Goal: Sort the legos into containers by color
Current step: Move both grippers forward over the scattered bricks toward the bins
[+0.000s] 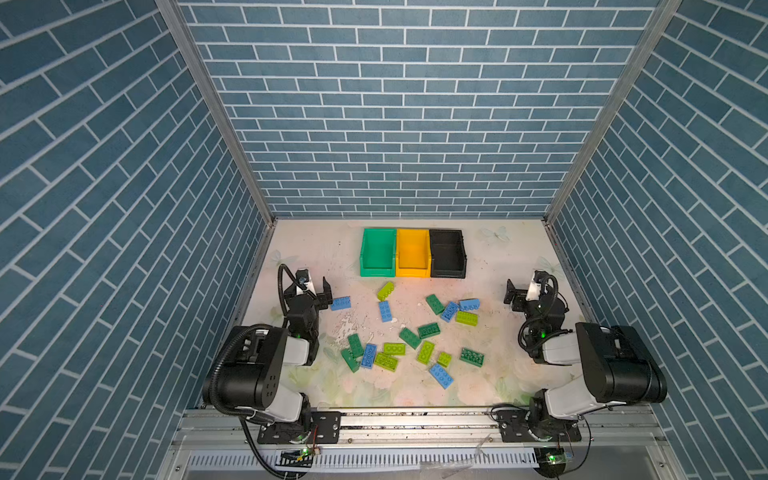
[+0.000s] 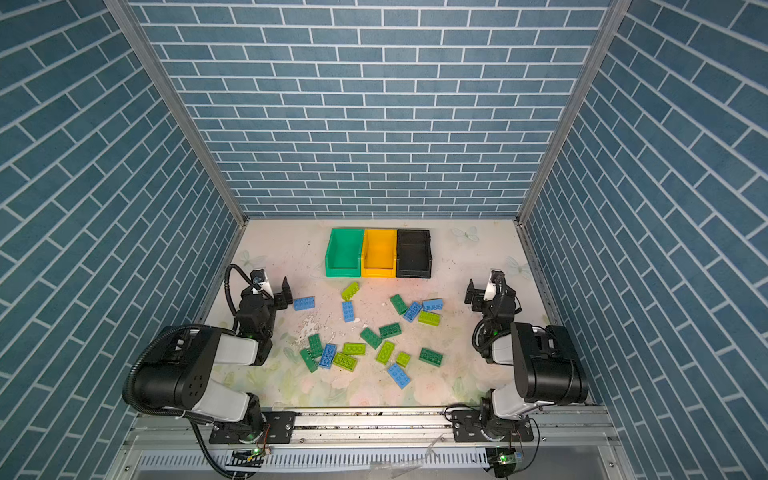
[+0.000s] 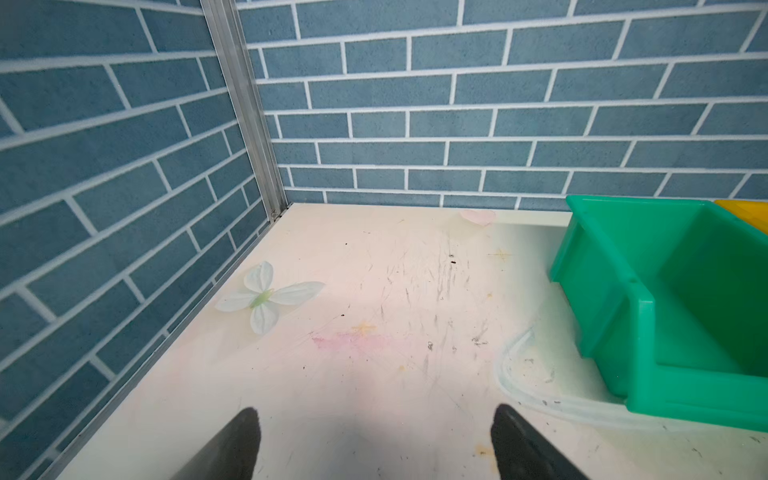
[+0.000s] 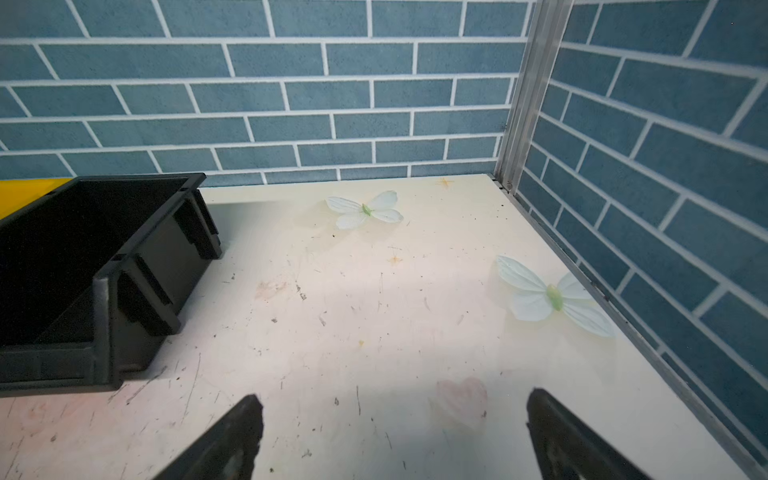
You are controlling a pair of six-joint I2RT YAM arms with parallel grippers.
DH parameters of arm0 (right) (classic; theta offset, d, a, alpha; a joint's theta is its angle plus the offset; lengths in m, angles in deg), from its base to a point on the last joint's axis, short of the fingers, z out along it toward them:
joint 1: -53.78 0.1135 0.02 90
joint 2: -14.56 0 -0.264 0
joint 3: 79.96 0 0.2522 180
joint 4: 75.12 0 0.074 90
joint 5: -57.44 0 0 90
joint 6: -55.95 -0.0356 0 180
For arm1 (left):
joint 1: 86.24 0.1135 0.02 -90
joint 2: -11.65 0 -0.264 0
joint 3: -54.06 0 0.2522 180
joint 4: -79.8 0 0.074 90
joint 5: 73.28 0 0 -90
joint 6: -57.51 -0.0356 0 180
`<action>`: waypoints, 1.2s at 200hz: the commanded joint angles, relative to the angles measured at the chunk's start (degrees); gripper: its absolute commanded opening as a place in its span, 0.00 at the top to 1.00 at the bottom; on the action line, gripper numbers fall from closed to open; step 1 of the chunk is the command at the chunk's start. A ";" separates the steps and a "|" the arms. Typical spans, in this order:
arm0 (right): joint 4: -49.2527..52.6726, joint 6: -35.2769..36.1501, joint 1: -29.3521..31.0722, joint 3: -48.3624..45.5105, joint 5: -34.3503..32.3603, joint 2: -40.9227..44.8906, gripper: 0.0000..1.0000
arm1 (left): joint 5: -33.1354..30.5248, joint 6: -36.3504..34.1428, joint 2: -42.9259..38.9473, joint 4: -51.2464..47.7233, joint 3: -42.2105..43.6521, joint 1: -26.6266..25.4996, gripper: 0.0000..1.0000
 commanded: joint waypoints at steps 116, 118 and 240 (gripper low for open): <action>0.25 1.36 -0.19 1.18 0.56 -0.36 0.01 | -0.28 0.02 0.03 0.68 -0.35 -0.01 0.11; 0.25 1.38 -0.17 1.14 0.58 -0.38 0.01 | -0.36 0.02 0.03 0.67 -0.35 -0.03 0.11; -4.58 3.48 0.41 -1.85 2.20 0.95 0.01 | -4.13 -0.78 -2.50 -1.49 -0.60 -2.07 0.12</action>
